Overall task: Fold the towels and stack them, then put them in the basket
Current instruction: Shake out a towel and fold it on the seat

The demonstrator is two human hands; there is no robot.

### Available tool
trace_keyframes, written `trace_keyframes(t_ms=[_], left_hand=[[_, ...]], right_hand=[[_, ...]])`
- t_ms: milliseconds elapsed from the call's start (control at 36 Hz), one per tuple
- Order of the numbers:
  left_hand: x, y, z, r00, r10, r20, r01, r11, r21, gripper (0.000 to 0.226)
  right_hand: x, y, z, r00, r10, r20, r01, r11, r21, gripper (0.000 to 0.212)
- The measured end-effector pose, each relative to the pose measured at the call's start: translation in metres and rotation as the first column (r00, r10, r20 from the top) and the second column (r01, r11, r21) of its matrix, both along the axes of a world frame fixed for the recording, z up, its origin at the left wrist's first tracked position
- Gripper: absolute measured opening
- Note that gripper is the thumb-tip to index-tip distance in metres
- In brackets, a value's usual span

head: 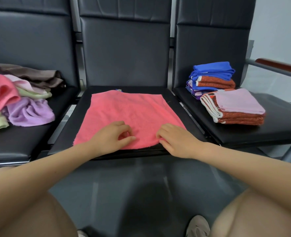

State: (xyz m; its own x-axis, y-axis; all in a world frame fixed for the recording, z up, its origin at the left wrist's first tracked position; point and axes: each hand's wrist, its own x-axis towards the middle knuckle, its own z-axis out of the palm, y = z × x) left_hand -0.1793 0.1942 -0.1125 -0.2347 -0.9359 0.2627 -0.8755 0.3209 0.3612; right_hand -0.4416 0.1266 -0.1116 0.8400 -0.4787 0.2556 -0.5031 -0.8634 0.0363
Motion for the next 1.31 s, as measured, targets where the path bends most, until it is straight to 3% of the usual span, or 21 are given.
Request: trace_keyframes(t_ms=[139,306,389,528,583,750,889,1028,1056,1111,1222,1306], left_hand=[[-0.005,0.003,0.0,0.988,-0.015,0.153,0.025,0.998,-0.064,0.068],[-0.01,0.002,-0.003,0.976,0.037,0.215,-0.004,0.988,-0.155,0.081],[-0.01,0.0,-0.006,0.978,0.032,0.208,0.015,0.975,-0.221,0.07],[-0.009,-0.007,0.0,0.997,0.045,0.067,-0.02,0.943,-0.333,0.038],[-0.006,-0.012,0.003,0.997,0.057,0.06,-0.031,0.932,-0.361,0.032],[0.013,-0.017,0.02,0.97,0.066,0.236,0.02,0.939,-0.344,0.042],[0.042,-0.026,0.034,0.912,0.155,0.379,-0.127,0.987,-0.098,0.045],[0.073,-0.022,0.045,0.971,0.214,0.103,-0.21,0.977,-0.045,0.058],[0.078,-0.022,0.045,0.972,0.234,0.009,-0.233,0.971,-0.048,0.049],[0.085,-0.021,0.046,0.944,0.287,-0.161,-0.298,0.953,-0.049,0.03],[0.086,-0.012,0.055,0.861,0.315,-0.399,-0.34,0.94,0.008,0.038],[0.082,-0.008,0.06,0.824,0.349,-0.447,-0.4,0.916,-0.023,0.026]], right_hand=[[0.013,0.0,0.011,0.984,-0.176,0.025,0.169,0.971,0.169,0.01],[0.019,-0.012,0.022,0.948,-0.289,0.136,0.267,0.95,0.16,0.02],[0.021,-0.018,0.027,0.95,-0.268,0.159,0.231,0.949,0.214,0.025],[0.019,-0.023,0.04,0.98,-0.2,-0.022,0.201,0.965,0.168,0.041],[0.019,-0.028,0.043,0.984,-0.176,0.024,0.168,0.965,0.2,0.039],[0.007,-0.052,0.06,0.977,-0.191,0.095,0.163,0.955,0.247,0.02],[-0.013,-0.066,0.059,0.959,-0.263,0.101,0.227,0.933,0.279,0.039],[-0.026,-0.061,0.063,0.908,-0.37,0.195,0.243,0.847,0.474,0.036],[-0.03,-0.061,0.063,0.89,-0.398,0.224,0.237,0.821,0.52,0.033],[-0.034,-0.057,0.067,0.85,-0.44,0.288,0.206,0.782,0.588,0.028],[-0.037,-0.048,0.074,0.762,-0.508,0.401,0.091,0.698,0.71,0.014],[-0.032,-0.049,0.074,0.687,-0.552,0.472,0.035,0.675,0.737,0.033]])
